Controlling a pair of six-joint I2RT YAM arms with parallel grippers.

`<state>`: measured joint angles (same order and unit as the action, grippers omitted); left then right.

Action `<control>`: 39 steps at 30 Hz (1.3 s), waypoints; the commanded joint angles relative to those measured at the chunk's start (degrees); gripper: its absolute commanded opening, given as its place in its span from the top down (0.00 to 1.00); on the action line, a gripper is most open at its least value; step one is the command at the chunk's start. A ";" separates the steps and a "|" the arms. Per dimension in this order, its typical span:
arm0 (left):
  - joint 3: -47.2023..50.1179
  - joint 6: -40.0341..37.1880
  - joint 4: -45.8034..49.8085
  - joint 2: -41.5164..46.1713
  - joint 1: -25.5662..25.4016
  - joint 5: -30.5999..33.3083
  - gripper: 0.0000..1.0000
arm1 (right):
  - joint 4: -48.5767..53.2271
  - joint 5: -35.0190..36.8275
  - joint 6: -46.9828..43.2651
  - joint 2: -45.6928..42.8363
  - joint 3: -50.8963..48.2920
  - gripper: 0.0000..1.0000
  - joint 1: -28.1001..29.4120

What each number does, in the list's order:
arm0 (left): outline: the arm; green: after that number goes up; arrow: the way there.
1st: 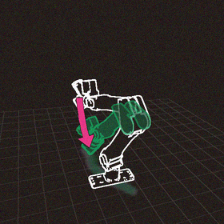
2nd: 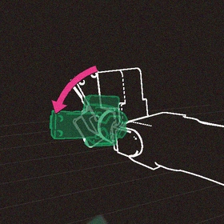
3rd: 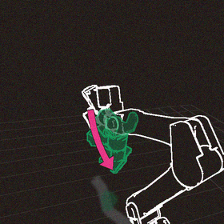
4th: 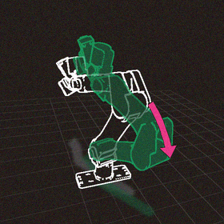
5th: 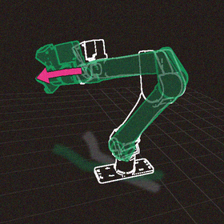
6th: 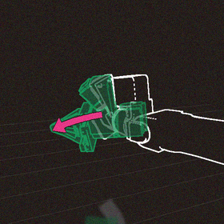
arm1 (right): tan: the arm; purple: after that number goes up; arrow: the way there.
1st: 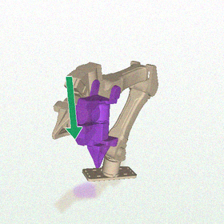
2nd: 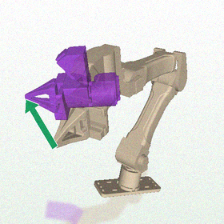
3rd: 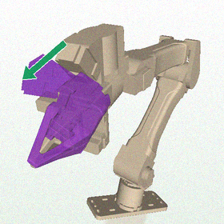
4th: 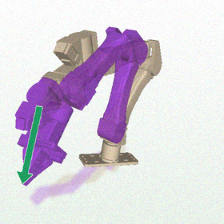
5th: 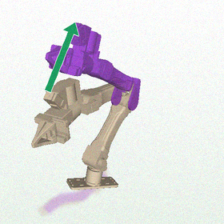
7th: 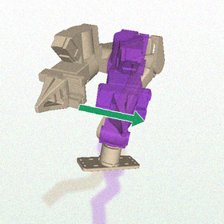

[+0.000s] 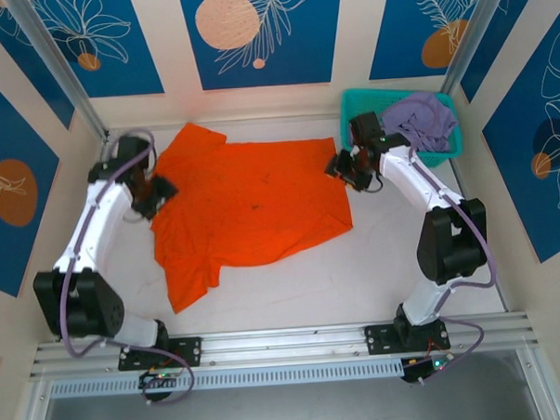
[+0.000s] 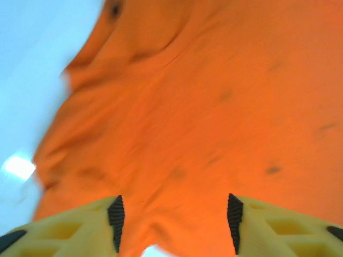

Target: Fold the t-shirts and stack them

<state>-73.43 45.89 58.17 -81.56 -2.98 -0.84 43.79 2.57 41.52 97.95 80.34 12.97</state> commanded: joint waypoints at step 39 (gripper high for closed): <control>39.96 6.25 -3.95 9.34 -3.45 -5.35 0.83 | 5.01 2.42 -12.29 19.55 5.63 0.55 4.69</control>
<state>-32.08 52.05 54.54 -71.48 -6.04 -7.40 46.61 4.58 30.22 117.23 85.03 17.37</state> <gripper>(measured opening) 0.185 0.452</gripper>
